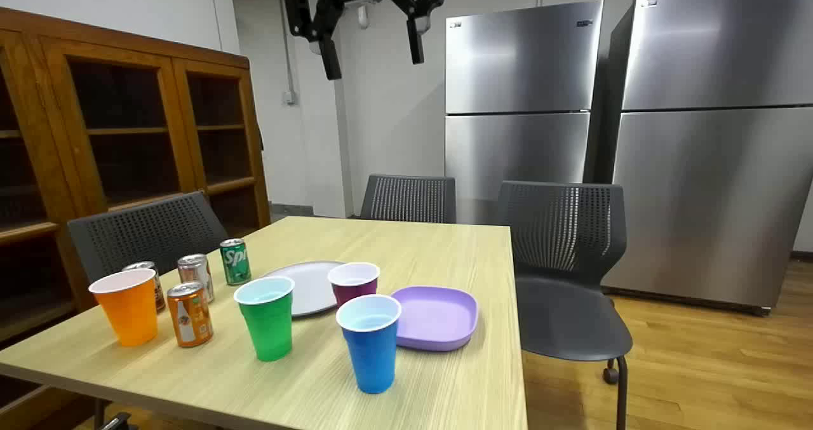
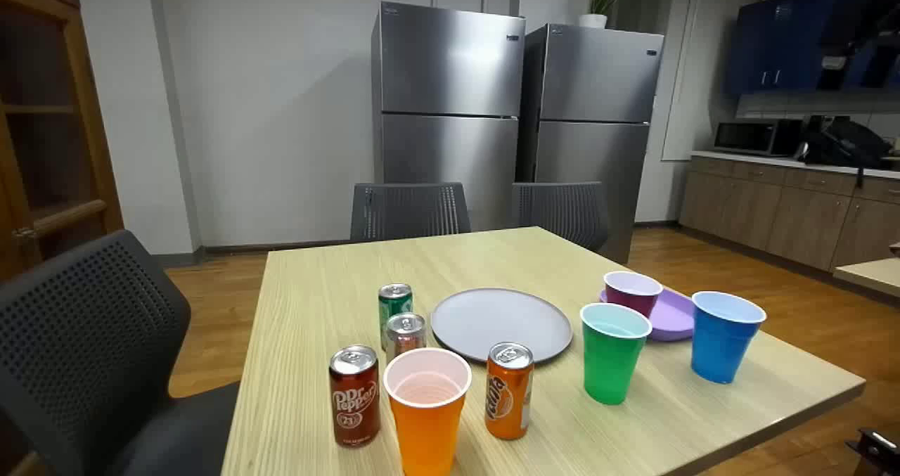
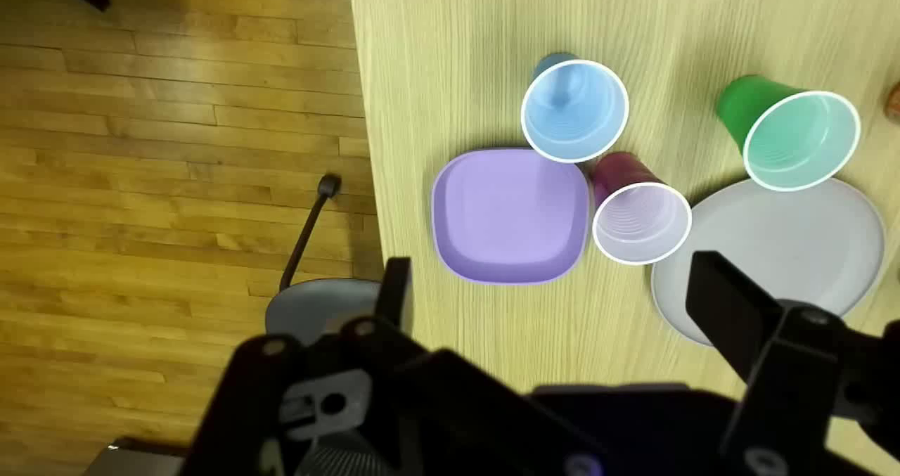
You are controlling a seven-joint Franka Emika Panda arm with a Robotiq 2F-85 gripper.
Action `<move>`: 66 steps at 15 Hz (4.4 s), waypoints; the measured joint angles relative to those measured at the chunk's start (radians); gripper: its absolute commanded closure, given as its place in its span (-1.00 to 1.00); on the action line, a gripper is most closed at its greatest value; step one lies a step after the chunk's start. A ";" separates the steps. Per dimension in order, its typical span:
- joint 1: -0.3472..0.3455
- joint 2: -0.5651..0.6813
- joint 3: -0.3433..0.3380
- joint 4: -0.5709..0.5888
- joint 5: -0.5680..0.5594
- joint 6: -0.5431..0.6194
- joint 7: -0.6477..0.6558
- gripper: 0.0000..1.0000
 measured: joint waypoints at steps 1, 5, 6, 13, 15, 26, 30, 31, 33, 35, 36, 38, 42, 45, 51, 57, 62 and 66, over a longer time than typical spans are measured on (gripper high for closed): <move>0.000 0.001 0.000 0.000 0.000 0.000 0.000 -1.00; 0.000 0.000 0.000 0.000 0.000 0.000 0.000 -1.00; 0.000 0.001 0.000 0.000 0.000 0.000 0.000 -1.00; 0.001 0.014 0.000 -0.013 0.007 0.036 0.004 -1.00; 0.005 0.027 0.000 -0.026 0.011 0.075 0.007 -1.00; 0.035 0.191 0.026 -0.046 0.066 0.261 0.035 -1.00; 0.040 0.262 0.059 -0.039 0.075 0.303 0.072 -1.00; 0.041 0.281 0.067 -0.034 0.075 0.312 0.084 -1.00; 0.043 0.320 0.081 -0.021 0.075 0.323 0.105 -1.00; 0.046 0.360 0.095 -0.004 0.075 0.332 0.124 -1.00; 0.048 0.379 0.100 0.004 0.076 0.335 0.132 -1.00; 0.050 0.420 0.111 0.022 0.077 0.338 0.149 -1.00; 0.054 0.502 0.123 0.061 0.082 0.341 0.172 -1.00; 0.058 0.562 0.125 0.092 0.099 0.343 0.174 -1.00; 0.060 0.674 0.138 0.149 0.113 0.343 0.174 -1.00; 0.062 0.766 0.149 0.190 0.113 0.359 0.177 -1.00; 0.067 0.837 0.158 0.216 0.113 0.370 0.195 -1.00; 0.071 0.893 0.160 0.232 0.112 0.381 0.212 -1.00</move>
